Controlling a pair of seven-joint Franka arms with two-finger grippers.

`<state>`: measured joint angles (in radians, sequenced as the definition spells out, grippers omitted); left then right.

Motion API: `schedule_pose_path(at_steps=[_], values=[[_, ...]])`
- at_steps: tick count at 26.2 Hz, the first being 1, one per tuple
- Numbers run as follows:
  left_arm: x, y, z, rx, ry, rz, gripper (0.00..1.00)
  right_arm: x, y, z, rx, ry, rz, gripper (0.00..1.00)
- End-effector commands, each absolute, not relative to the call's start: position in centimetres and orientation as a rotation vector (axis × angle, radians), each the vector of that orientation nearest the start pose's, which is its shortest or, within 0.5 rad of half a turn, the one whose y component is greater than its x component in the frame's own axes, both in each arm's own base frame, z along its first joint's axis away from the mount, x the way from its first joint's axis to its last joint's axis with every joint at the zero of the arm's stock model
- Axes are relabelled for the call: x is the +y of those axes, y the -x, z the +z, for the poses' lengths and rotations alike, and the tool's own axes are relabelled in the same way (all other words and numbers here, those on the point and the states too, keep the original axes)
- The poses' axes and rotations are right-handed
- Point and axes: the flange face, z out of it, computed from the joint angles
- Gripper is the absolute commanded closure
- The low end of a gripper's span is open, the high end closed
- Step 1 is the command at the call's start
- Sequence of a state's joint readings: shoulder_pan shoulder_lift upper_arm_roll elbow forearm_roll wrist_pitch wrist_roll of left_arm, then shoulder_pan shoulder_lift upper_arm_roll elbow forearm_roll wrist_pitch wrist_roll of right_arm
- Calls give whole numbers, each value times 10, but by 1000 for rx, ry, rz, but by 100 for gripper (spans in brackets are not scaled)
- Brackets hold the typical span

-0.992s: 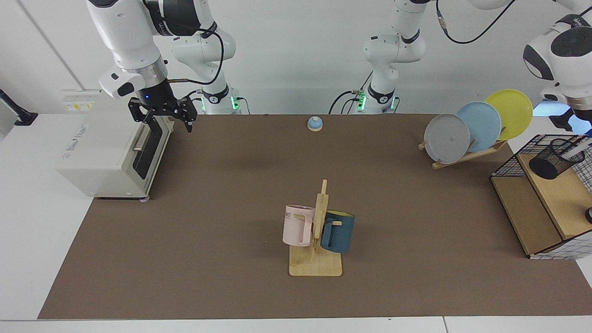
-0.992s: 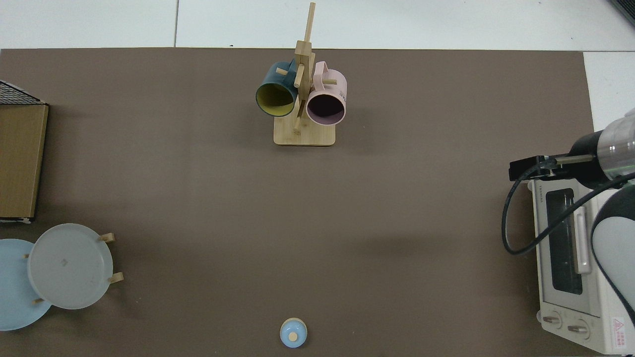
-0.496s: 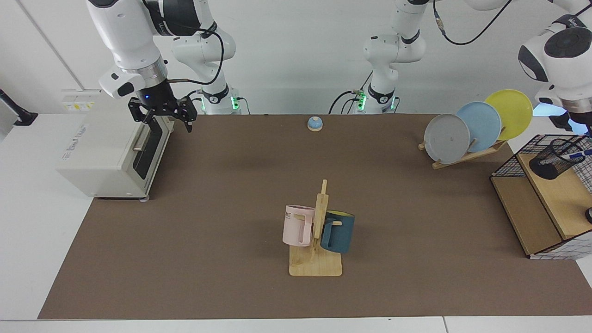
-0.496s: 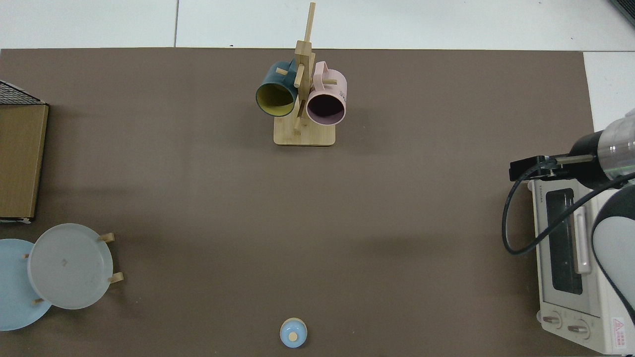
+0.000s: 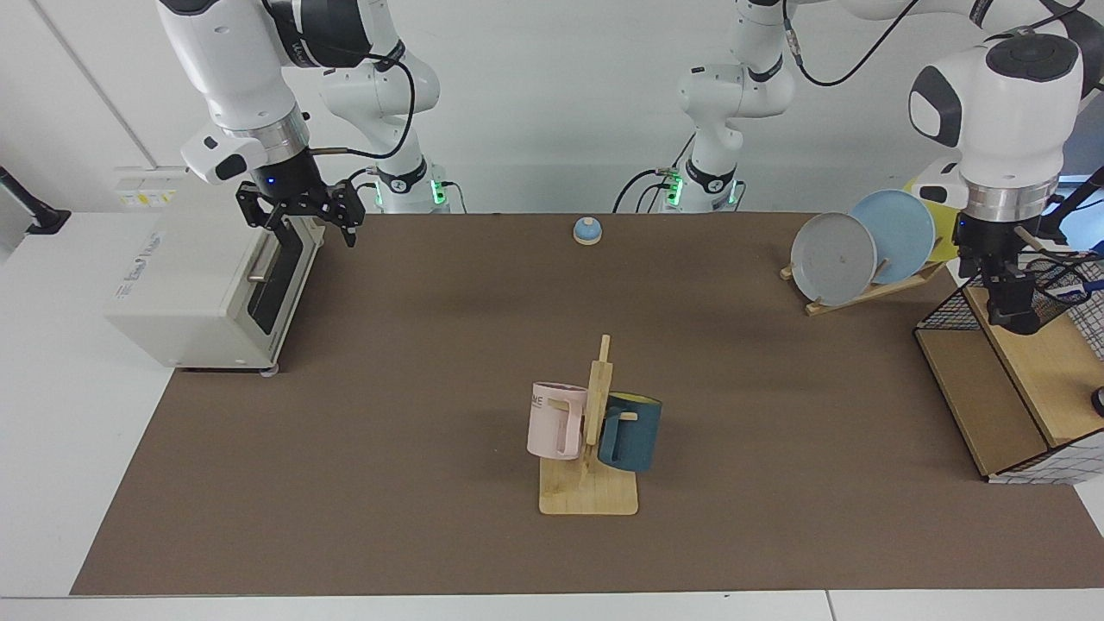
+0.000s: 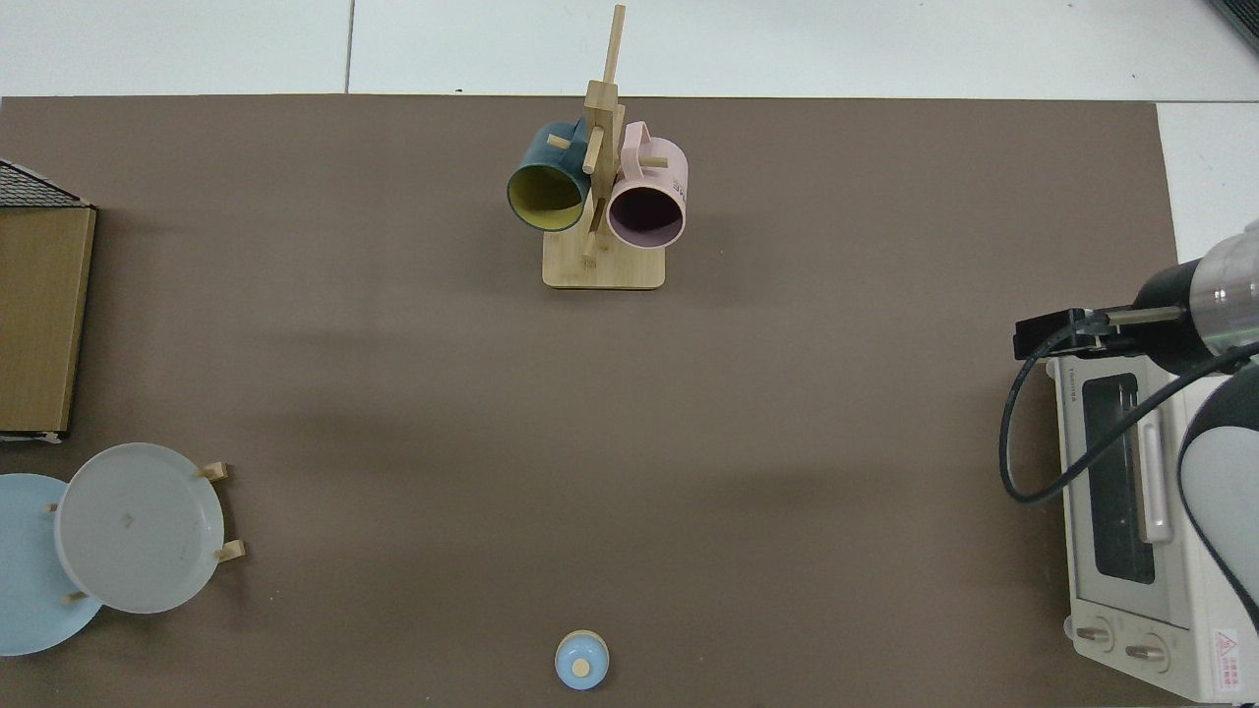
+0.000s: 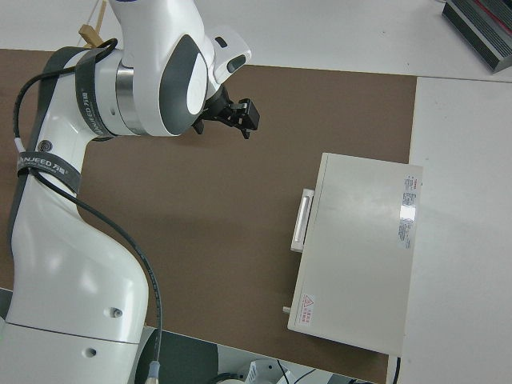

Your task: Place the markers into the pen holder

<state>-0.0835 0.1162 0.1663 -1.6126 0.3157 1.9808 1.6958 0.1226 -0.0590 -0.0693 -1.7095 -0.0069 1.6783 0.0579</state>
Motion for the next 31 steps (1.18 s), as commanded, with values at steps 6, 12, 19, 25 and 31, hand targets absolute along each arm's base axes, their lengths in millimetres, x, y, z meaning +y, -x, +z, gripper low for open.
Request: schedule_pose_path(at_steps=[6,12,19,25,31], values=[[-17,-611,576,1853,2157,-47,0,12,-546,602,14,3139,-25,0],[-53,-598,571,1516,2514,-50,0,7,-546,603,-1,3137,-30,0],[-76,-576,565,994,2873,55,0,8,-544,602,4,3119,-8,0],[-90,-564,565,581,3083,106,0,13,-536,592,-15,3124,86,0],[-85,-568,570,533,3114,72,0,6,-530,591,4,3128,117,0]])
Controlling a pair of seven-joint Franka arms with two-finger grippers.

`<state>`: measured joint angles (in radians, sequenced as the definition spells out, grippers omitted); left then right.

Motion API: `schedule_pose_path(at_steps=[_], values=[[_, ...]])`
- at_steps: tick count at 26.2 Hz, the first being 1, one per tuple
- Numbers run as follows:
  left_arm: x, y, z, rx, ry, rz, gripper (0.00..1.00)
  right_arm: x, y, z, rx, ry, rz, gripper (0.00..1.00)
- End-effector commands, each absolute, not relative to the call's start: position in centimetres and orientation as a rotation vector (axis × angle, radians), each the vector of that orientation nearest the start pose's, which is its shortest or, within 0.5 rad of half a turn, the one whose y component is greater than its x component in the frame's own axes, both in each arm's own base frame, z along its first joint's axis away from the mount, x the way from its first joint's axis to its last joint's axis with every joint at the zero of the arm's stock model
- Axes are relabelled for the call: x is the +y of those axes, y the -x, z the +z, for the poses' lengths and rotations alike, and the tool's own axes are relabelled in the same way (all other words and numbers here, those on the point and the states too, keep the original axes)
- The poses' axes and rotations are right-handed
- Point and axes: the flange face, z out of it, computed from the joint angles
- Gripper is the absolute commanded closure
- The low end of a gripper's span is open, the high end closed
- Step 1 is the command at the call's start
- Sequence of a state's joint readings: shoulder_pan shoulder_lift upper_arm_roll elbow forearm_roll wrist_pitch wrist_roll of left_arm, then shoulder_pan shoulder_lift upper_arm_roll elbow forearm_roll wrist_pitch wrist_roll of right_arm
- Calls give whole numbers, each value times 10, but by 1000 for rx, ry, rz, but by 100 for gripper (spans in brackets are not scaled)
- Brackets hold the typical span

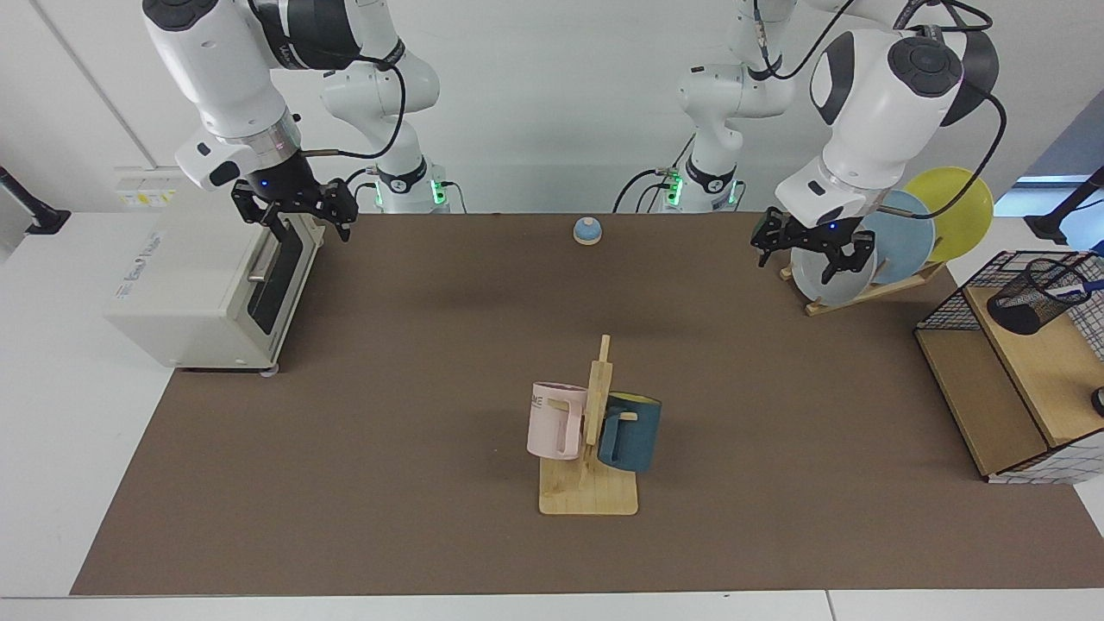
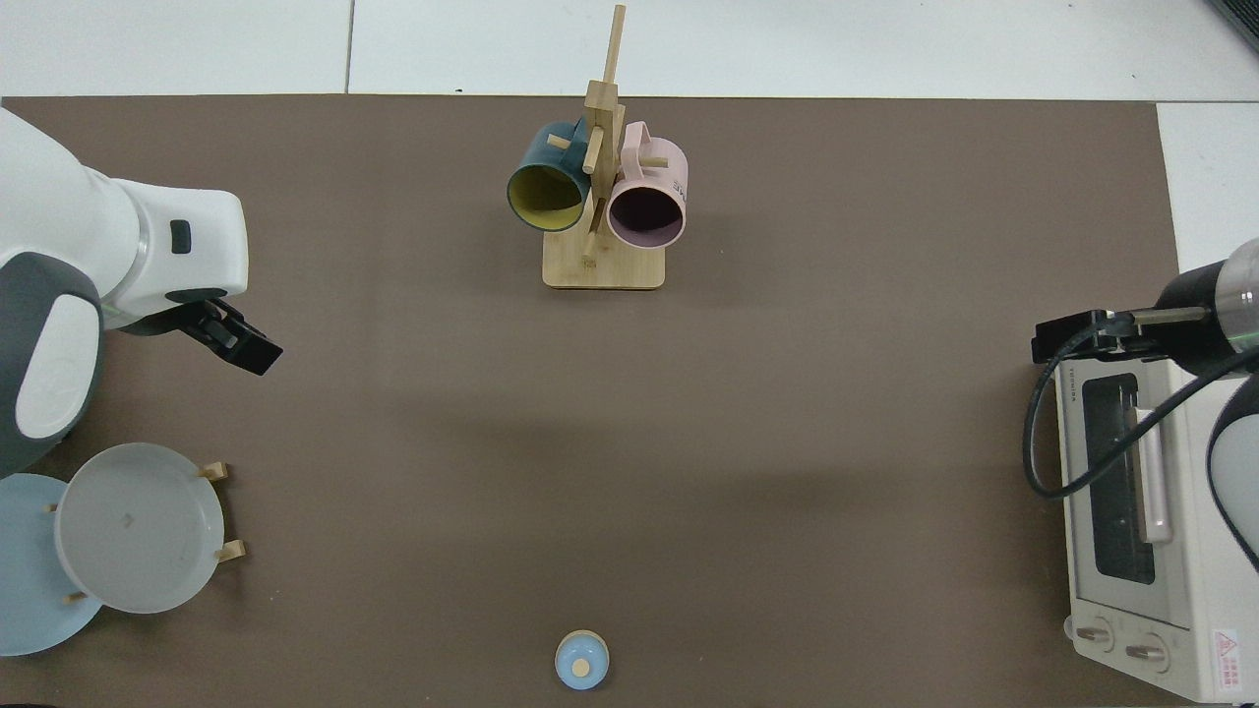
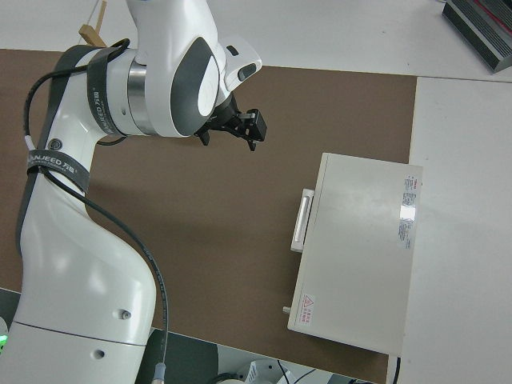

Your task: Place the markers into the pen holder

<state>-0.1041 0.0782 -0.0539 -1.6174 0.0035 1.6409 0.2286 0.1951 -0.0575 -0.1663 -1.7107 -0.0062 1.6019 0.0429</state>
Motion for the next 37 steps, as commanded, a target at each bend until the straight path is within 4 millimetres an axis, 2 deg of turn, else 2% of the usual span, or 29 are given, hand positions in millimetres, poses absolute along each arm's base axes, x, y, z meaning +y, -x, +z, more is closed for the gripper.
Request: schedule_pose_path(at_steps=[1,3,6,10,14,17,19,23,25,29,32,37], values=[[-83,-569,571,535,3109,60,0,6,-530,591,4,3128,117,0],[-78,-572,579,523,3101,5,0,5,-530,591,6,3127,117,0],[-72,-580,606,503,3089,-148,0,7,-530,592,4,3124,115,0],[-69,-564,643,519,3071,-243,0,8,-531,593,5,3116,100,0],[-58,-565,646,535,3060,-263,0,8,-532,593,7,3116,91,0],[-62,-560,648,532,3053,-248,0,8,-532,593,-3,3119,91,0],[-61,-555,649,494,3051,-235,0,10,-532,593,-22,3125,88,0],[-62,-548,639,181,3112,-122,0,12,-532,594,-69,3131,81,0],[-61,-547,637,102,3123,-101,0,12,-534,594,-74,3133,69,0],[-58,-551,618,71,3125,-50,0,11,-536,596,-78,3133,35,0],[-47,-557,597,40,3128,-9,0,11,-537,596,-78,3134,18,0],[-45,-560,591,52,3132,-3,0,11,-538,598,-75,3132,-3,0]])
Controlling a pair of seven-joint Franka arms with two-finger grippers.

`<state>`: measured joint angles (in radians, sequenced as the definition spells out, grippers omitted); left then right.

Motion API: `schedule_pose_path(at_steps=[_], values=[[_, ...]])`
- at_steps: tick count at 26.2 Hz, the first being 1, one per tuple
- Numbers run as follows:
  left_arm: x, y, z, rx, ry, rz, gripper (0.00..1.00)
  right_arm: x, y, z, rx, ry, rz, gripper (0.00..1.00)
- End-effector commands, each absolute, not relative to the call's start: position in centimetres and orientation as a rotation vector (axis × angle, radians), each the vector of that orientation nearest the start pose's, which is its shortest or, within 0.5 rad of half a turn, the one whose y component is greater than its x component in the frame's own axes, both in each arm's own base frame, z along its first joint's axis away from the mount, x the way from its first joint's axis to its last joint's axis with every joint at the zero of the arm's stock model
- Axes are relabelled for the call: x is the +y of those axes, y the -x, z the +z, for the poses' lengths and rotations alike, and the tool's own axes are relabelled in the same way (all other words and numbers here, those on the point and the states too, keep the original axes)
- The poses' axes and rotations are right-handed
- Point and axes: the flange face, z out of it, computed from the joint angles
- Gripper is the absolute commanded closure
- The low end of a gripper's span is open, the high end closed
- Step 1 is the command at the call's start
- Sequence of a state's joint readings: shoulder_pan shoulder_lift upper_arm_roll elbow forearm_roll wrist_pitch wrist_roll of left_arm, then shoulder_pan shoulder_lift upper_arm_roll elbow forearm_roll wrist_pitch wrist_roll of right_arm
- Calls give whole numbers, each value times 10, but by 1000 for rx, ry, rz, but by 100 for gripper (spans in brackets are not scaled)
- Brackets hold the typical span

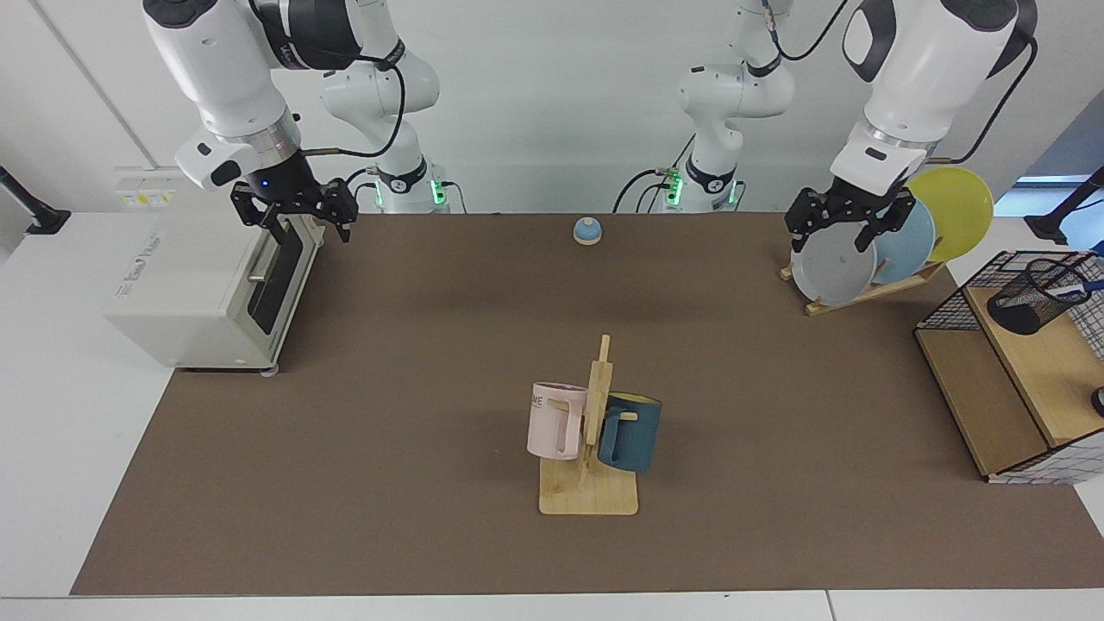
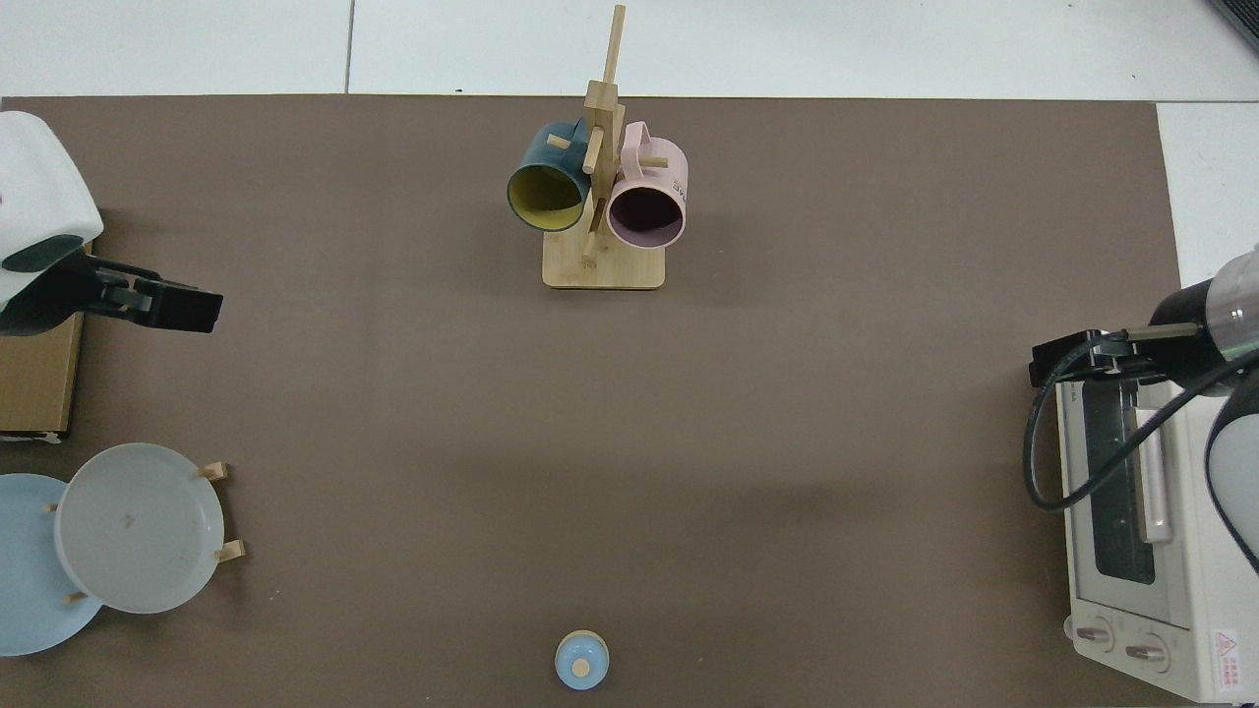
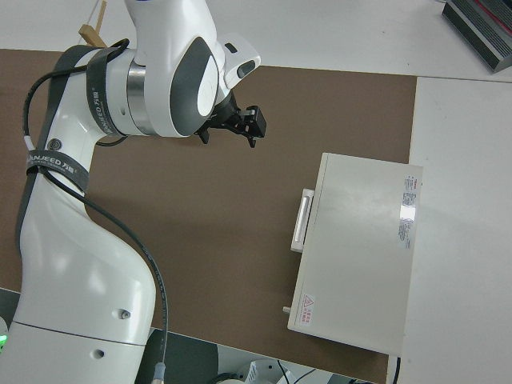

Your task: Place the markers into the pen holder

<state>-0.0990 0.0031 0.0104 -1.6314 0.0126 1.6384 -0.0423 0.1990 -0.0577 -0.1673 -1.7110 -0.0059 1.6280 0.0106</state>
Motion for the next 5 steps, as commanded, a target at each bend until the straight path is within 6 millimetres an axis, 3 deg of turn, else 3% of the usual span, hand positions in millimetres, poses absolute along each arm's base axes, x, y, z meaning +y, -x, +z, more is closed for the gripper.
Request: schedule_pose_path(at_steps=[1,5], values=[[-45,-561,591,52,3132,-3,0,12,-539,598,-75,3131,-6,0],[-45,-561,591,54,3132,-3,0,9,-539,598,-44,3113,-3,0]])
